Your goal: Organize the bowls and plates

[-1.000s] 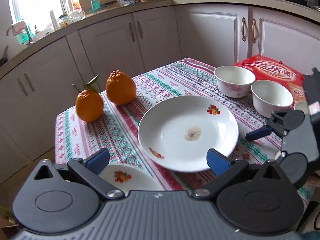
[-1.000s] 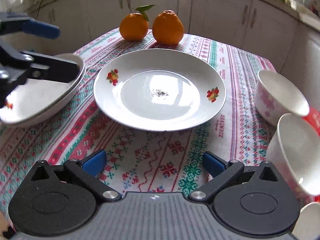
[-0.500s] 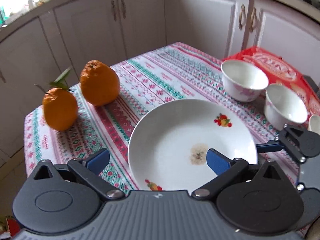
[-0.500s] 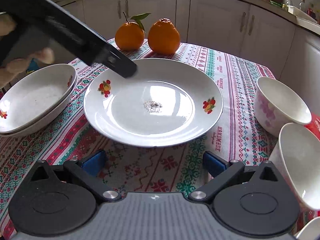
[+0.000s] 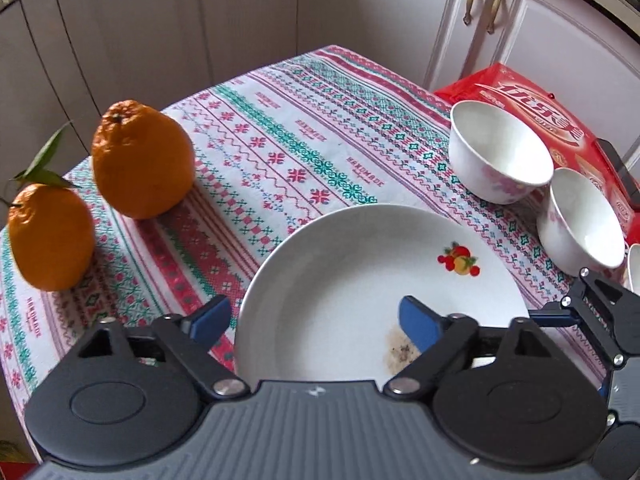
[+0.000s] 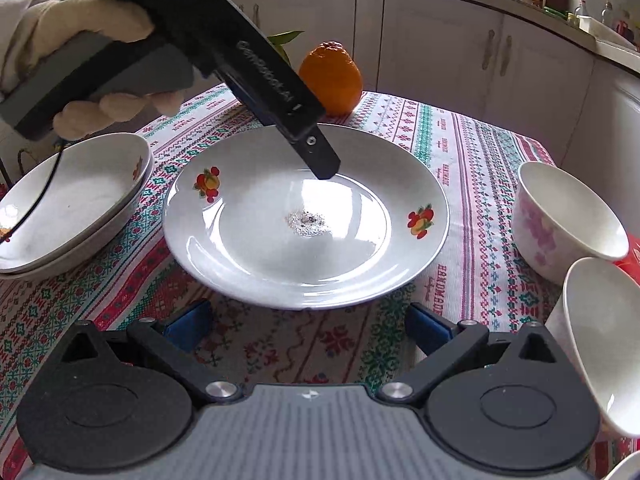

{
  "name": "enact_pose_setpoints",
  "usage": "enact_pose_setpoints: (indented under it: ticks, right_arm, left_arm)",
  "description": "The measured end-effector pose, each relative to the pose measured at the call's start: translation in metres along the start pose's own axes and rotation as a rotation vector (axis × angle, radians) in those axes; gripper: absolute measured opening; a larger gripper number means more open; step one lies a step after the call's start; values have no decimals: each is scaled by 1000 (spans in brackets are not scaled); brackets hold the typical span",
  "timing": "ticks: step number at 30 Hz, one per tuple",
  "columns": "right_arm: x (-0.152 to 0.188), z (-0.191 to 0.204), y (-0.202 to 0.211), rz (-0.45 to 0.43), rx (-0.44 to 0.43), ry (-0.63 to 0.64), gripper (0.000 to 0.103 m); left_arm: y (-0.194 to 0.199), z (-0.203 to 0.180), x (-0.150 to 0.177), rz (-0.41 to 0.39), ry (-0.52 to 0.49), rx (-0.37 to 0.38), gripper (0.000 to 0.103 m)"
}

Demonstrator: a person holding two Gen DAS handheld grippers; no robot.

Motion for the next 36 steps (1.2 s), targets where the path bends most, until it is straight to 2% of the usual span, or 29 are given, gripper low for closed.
enact_pose_setpoints:
  ticks: [8,13,22,31,36]
  right_arm:
    - [-2,-1,0,2,-11,10,103]
    - [-1,1,1,-5,-23,20,98]
    - [-6,-1,-2,-13,-25,17,93]
    - [-5,1,-2,-17,-21,14,93]
    - [-7,3,-3,-17,-16,18,93]
  left_arm:
    - [-15,6,-3,82,-26,52,81]
    - [-19,9,-6,115,-39,84,74]
    - [-25,11,-13,156,-75,123,72]
    - [-32,12,-16,202,-118,155,71]
    - [-34,14,-19,217,-107,172,71]
Point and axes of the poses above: each gripper's, at about its wrist camera, not at the fingertips, and y roughly against the way its jaws point, z to its left, x to its underside, the point moved 3 cm from there along -y, roughly the way its jaws point, and after that the axes turned 12 degrees about -y, right-handed, at the moved point
